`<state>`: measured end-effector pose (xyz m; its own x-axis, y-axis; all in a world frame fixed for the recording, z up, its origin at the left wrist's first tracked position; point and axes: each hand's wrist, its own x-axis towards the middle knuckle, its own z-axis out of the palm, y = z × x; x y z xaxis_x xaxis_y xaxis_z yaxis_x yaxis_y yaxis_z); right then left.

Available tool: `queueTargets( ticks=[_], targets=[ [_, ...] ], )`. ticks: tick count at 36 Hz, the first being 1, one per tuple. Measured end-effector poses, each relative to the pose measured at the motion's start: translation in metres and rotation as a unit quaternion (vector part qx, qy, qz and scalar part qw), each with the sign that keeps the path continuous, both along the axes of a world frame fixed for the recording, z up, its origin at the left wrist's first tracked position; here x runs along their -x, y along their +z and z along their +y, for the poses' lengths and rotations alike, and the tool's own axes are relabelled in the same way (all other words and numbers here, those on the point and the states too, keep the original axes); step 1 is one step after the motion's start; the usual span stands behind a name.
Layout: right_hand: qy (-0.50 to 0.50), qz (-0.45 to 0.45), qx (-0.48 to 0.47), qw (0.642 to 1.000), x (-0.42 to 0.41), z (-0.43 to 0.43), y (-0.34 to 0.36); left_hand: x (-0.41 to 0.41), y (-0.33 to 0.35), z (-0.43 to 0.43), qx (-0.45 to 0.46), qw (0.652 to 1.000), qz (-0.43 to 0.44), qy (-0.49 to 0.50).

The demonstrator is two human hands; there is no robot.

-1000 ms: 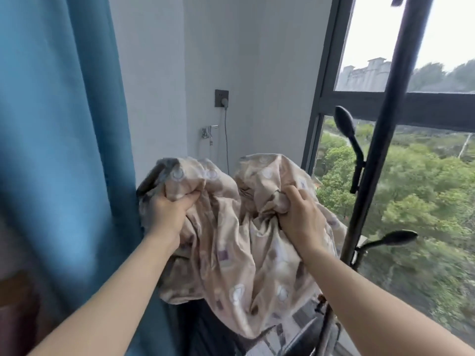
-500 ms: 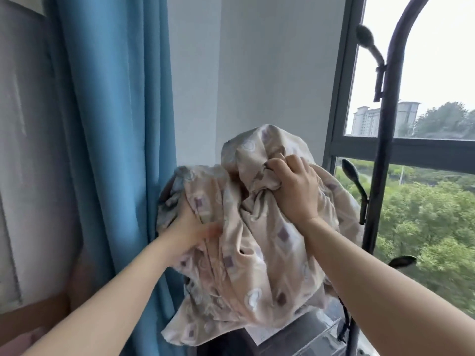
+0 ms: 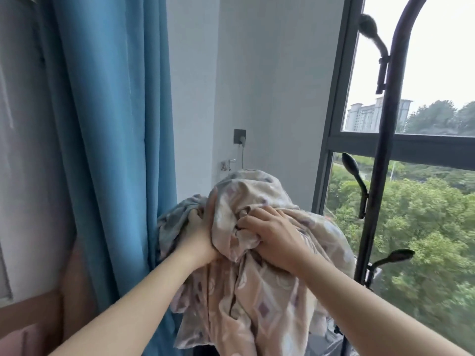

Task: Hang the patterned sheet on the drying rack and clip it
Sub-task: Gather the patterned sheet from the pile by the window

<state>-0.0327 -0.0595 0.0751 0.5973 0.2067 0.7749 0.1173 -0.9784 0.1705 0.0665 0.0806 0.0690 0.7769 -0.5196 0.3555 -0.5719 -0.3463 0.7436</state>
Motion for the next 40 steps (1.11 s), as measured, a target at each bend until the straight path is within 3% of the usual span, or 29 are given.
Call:
queueTargets(
  ticks=[3, 5, 6, 7, 8, 9, 10, 12, 13, 15, 19, 23, 25, 32, 37, 40],
  targets=[
    [0.015, 0.12, -0.03, 0.992, 0.003, 0.004, -0.025, -0.003, -0.024, -0.004, -0.072, 0.985, 0.143, -0.065],
    [0.004, 0.225, -0.083, 0.971, 0.01, 0.008, -0.035, -0.01, -0.04, -0.007, -0.004, 0.96, 0.275, -0.058],
    [0.004, 0.288, -0.149, 0.946, 0.013, 0.008, -0.04, -0.015, -0.046, -0.008, 0.027, 0.939, 0.338, -0.053],
    [0.018, 0.335, -0.252, 0.908, 0.016, 0.008, -0.043, -0.022, -0.054, -0.008, 0.048, 0.937, 0.343, -0.039],
    [0.043, 0.328, -0.357, 0.873, 0.017, 0.008, -0.047, -0.029, -0.059, -0.007, 0.084, 0.932, 0.353, -0.02],
    [0.059, 0.271, -0.448, 0.85, 0.017, 0.007, -0.049, -0.037, -0.066, -0.008, 0.101, 0.93, 0.353, 0.002],
    [0.037, 0.19, -0.491, 0.849, 0.014, 0.002, -0.051, -0.042, -0.069, -0.009, 0.12, 0.925, 0.359, 0.003],
    [-0.124, 0.072, -0.434, 0.889, 0.007, -0.011, -0.051, -0.043, -0.073, -0.015, 0.116, 0.939, 0.322, -0.023],
    [-0.214, 0.054, -0.393, 0.893, 0.005, -0.018, -0.051, -0.041, -0.073, -0.018, 0.096, 0.948, 0.303, -0.031],
    [-0.312, 0.103, -0.383, 0.863, 0.002, -0.031, -0.053, -0.038, -0.074, -0.027, 0.054, 0.961, 0.268, -0.036],
    [-0.34, 0.233, -0.444, 0.795, -0.01, -0.045, -0.067, -0.039, -0.084, -0.041, -0.034, 0.961, 0.27, -0.051],
    [-0.339, 0.276, -0.533, 0.725, -0.016, -0.054, -0.097, -0.038, -0.098, -0.048, -0.161, 0.961, 0.221, -0.047],
    [-0.342, 0.289, -0.545, 0.708, -0.019, -0.058, -0.116, -0.039, -0.106, -0.049, -0.206, 0.957, 0.202, -0.034],
    [-0.34, 0.257, -0.6, 0.677, -0.032, -0.071, -0.13, -0.057, -0.123, -0.056, -0.227, 0.954, 0.196, -0.028],
    [-0.359, 0.179, -0.698, 0.593, -0.026, -0.098, -0.15, -0.067, -0.125, -0.062, -0.279, 0.946, 0.159, -0.048],
    [-0.335, 0.149, -0.728, 0.58, -0.021, -0.109, -0.171, -0.075, -0.133, -0.07, -0.303, 0.94, 0.153, -0.036]
  ],
)
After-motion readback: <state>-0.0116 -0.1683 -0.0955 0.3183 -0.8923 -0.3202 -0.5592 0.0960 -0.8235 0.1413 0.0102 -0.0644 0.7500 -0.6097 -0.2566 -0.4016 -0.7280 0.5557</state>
